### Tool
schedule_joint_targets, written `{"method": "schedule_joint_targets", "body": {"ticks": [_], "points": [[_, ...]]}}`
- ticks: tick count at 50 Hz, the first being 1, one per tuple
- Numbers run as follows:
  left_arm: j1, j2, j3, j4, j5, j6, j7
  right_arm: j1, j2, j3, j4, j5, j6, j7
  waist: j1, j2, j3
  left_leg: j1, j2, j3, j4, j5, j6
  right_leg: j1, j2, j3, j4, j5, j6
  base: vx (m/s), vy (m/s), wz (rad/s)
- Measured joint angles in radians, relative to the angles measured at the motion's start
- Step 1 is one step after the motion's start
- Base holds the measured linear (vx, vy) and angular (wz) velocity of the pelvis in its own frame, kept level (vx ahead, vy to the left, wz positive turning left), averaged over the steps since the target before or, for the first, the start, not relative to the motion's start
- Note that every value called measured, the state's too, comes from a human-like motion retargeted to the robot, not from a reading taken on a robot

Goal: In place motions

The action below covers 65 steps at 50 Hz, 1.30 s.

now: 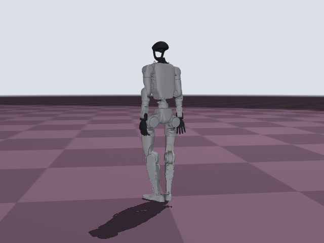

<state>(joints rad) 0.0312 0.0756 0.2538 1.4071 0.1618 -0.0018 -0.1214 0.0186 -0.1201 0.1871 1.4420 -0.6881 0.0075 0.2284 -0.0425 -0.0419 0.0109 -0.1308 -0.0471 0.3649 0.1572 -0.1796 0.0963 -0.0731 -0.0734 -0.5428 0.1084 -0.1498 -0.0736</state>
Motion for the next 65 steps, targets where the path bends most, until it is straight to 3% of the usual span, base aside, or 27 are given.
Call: {"method": "schedule_joint_targets", "body": {"ticks": [5, 7, 10, 12, 25, 31, 35, 38, 40, 45, 46, 47, 48, 50, 58, 62, 65], "points": [[0.012, 0.011, 0.004, 0.004, -0.012, 0.0, 0.009, 0.009, 0.018, -0.043, -0.01, 0.009, 0.002, -0.003, -0.076, -0.001, -0.044, 0.097, 0.111, 0.505, -0.021, -0.082, -0.05, 0.026, -0.04, -0.219, -0.005, -0.041, 0.041, -0.01, -0.09, 2.77], [0.003, 0.019, -0.004, 0.026, -0.022, 0.005, 0.013, 0.011, 0.026, -0.07, -0.019, 0.013, -0.002, -0.001, -0.111, 0.016, -0.051, 0.107, 0.137, 0.602, -0.032, -0.05, -0.064, 0.057, -0.034, -0.338, -0.018, -0.049, 0.064, 0.0, -0.12, 2.95], [-0.024, 0.03, -0.031, 0.063, -0.033, 0.011, 0.011, 0.018, 0.025, -0.117, -0.033, 0.016, -0.008, 0.001, -0.135, 0.062, -0.051, 0.082, 0.164, 0.552, -0.075, 0.116, -0.099, 0.109, 0.007, -0.503, -0.041, -0.056, 0.094, 0.04, -0.09, 2.55], [-0.033, 0.027, -0.05, 0.068, -0.033, 0.012, 0.011, 0.028, 0.014, -0.136, -0.033, 0.022, -0.01, -0.005, -0.111, 0.075, -0.062, 0.068, 0.156, 0.507, -0.107, 0.135, -0.099, 0.13, 0.017, -0.568, -0.045, -0.057, 0.108, 0.12, -0.01, 1.58], [-0.007, 0.007, 0.016, 0.036, -0.052, -0.001, 0.014, 0.042, -0.024, -0.131, -0.012, 0.0, -0.006, -0.024, 0.061, 0.027, -0.093, 0.038, 0.058, 0.33, -0.111, 0.088, -0.057, 0.215, -0.031, -0.712, -0.044, -0.039, 0.151, 0.06, -0.02, 0.6], [0.018, 0.008, 0.017, 0.064, -0.032, -0.002, 0.007, 0.044, -0.033, -0.137, 0.014, 0.008, 0.003, -0.019, 0.063, 0.063, -0.109, 0.02, 0.069, 0.246, -0.081, 0.062, -0.039, 0.251, -0.037, -0.727, -0.002, 0.05, 0.129, 0.04, -0.05, 0.75], [0.022, 0.015, 0.006, 0.081, -0.014, -0.002, 0.002, 0.053, -0.033, -0.148, 0.004, 0.021, -0.002, -0.025, 0.022, 0.144, -0.11, -0.006, 0.142, 0.155, -0.046, 0.045, -0.034, 0.218, -0.032, -0.561, 0.123, 0.09, -0.015, 0.0, -0.09, 1.1], [0.01, 0.031, 0.009, 0.094, -0.001, 0.003, -0.005, 0.051, -0.027, -0.144, 0.004, 0.04, -0.003, -0.024, -0.035, 0.171, -0.114, -0.046, 0.159, 0.073, -0.026, 0.05, -0.021, 0.016, -0.049, -0.166, 0.331, -0.042, 0.041, -0.07, -0.14, 1.4], [0.001, 0.041, 0.007, 0.099, -0.001, 0.005, -0.001, 0.047, -0.019, -0.141, 0.006, 0.057, -0.003, -0.019, -0.105, 0.179, -0.093, -0.052, 0.148, -0.017, -0.036, 0.072, -0.014, -0.083, -0.001, 0.015, 0.37, -0.09, 0.072, -0.13, -0.16, 2.02], [-0.013, 0.061, -0.013, 0.077, -0.017, 0.006, -0.002, 0.052, -0.012, -0.125, -0.009, 0.043, -0.018, -0.004, -0.182, 0.121, -0.053, -0.024, 0.064, -0.13, -0.051, 0.092, -0.001, -0.157, 0.115, 0.309, 0.161, -0.064, 0.062, -0.06, -0.11, 1.43], [-0.019, 0.063, -0.019, 0.072, -0.017, 0.007, -0.002, 0.055, -0.013, -0.123, -0.011, 0.036, -0.02, -0.006, -0.18, 0.098, -0.045, -0.008, 0.037, -0.14, -0.052, 0.087, 0.0, -0.152, 0.112, 0.352, 0.123, 0.012, 0.039, 0.04, -0.03, 0.95], [-0.026, 0.065, -0.025, 0.069, -0.017, 0.007, -0.003, 0.058, -0.013, -0.121, -0.012, 0.03, -0.022, -0.009, -0.169, 0.076, -0.041, 0.006, 0.014, -0.144, -0.053, 0.081, 0.001, -0.141, 0.109, 0.383, 0.094, 0.053, 0.023, 0.09, 0.01, 0.32], [-0.033, 0.068, -0.032, 0.068, -0.017, 0.009, -0.005, 0.064, -0.013, -0.12, -0.011, 0.024, -0.022, -0.01, -0.142, 0.06, -0.042, 0.017, 0.001, -0.134, -0.054, 0.076, 0.001, -0.12, 0.108, 0.394, 0.085, 0.023, 0.021, 0.12, 0.03, 0.07], [-0.057, 0.071, -0.046, 0.079, -0.013, 0.014, -0.013, 0.07, -0.013, -0.131, 0.002, 0.014, -0.015, -0.005, -0.105, 0.04, -0.048, 0.022, -0.016, -0.139, -0.045, 0.075, -0.003, -0.096, 0.078, 0.28, 0.088, 0.006, 0.01, 0.11, 0.06, 0.25], [-0.034, 0.018, -0.031, 0.058, -0.046, -0.008, -0.014, 0.068, -0.006, -0.135, 0.011, 0.021, -0.001, 0.001, -0.089, 0.042, -0.057, 0.046, -0.025, -0.17, -0.028, 0.08, -0.008, -0.049, 0.076, 0.299, 0.052, 0.014, 0.029, 0.09, 0.04, 0.2], [-0.034, 0.026, -0.034, 0.07, -0.018, -0.003, 0.002, 0.051, 0.008, -0.126, -0.008, 0.023, -0.01, 0.01, -0.059, 0.013, -0.058, 0.042, -0.037, -0.144, 0.0, 0.084, -0.016, -0.069, 0.057, 0.337, 0.067, 0.022, 0.033, -0.02, 0.03, -0.61], [-0.042, 0.02, -0.032, 0.083, -0.034, 0.003, -0.004, 0.041, 0.014, -0.122, -0.027, 0.008, -0.021, 0.019, -0.043, -0.006, -0.056, 0.016, -0.061, -0.223, 0.038, 0.087, 0.005, -0.09, 0.039, 0.382, 0.081, 0.034, 0.042, -0.05, 0.04, -0.81]]}}
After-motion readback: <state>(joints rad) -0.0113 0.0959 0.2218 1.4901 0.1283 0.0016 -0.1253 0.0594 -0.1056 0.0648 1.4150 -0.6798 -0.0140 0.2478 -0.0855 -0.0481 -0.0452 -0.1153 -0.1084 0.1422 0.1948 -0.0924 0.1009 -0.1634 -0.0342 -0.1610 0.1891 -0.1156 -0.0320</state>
